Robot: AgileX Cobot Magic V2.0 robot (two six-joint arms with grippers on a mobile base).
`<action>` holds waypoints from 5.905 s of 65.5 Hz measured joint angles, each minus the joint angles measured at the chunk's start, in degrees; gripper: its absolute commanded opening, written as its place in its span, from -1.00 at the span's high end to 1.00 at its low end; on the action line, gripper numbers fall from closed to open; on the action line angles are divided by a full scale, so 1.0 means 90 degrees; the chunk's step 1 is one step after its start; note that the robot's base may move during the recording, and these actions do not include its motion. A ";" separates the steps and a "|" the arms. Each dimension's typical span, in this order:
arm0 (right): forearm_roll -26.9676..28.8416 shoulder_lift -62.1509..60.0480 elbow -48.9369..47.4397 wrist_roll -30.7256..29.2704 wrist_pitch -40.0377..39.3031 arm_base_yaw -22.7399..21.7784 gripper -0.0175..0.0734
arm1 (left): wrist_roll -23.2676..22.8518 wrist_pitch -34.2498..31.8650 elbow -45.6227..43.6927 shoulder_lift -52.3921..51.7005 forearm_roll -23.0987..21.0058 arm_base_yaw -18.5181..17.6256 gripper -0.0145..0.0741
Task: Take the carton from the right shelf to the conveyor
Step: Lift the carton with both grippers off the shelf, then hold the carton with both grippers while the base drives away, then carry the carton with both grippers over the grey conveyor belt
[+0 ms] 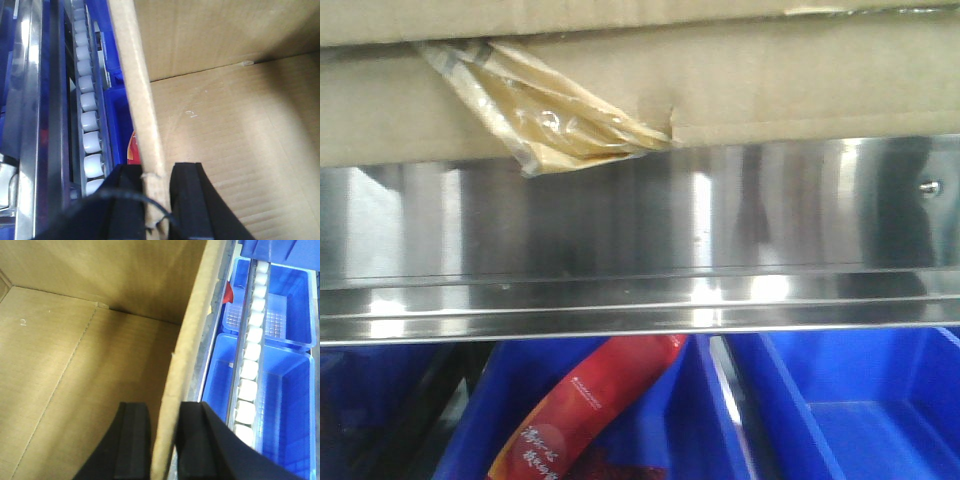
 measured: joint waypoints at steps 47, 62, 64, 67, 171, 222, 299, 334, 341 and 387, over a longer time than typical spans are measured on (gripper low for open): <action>0.0000 0.0012 0.0011 0.0000 -0.0108 0.0000 0.75 | -0.0012 0.0000 0.0000 -0.0005 0.0035 -0.0010 0.71; 0.0000 0.0012 0.0011 0.0000 -0.0108 0.0000 0.75 | -0.0012 -0.0014 0.0000 -0.0005 0.0035 -0.0010 0.71; 0.0000 0.0012 0.0011 0.0000 -0.0108 0.0000 0.75 | -0.0012 -0.0025 0.0000 -0.0005 0.0035 -0.0010 0.71; 0.0000 0.0012 0.0011 0.0000 -0.0108 0.0000 0.75 | -0.0012 -0.0037 0.0000 -0.0005 0.0047 -0.0010 0.71; -0.0011 0.0012 0.0011 -0.0009 -0.0146 0.0000 0.75 | -0.0012 -0.0037 0.0000 -0.0005 0.0060 -0.0023 0.71; -0.0011 0.0001 0.0011 -0.0009 -0.0117 0.0000 0.75 | -0.0012 -0.0025 0.0000 -0.0005 0.0060 -0.0023 0.71; 0.0000 0.0001 0.0011 -0.0009 -0.0153 0.0000 0.75 | -0.0012 -0.0013 0.0000 -0.0005 0.0123 -0.0023 0.71; 0.0036 0.0021 0.0011 -0.0009 -0.0245 0.0000 0.75 | -0.0012 -0.0026 0.0000 -0.0005 0.0317 -0.0023 0.71; 0.0047 0.0025 0.0011 -0.0009 -0.0245 0.0000 0.75 | -0.0012 -0.0026 0.0000 -0.0005 0.0328 -0.0023 0.71; 0.0047 0.0036 0.0011 -0.0009 -0.0669 0.0000 0.75 | -0.0012 -0.0075 0.0000 -0.0005 0.0441 -0.0023 0.71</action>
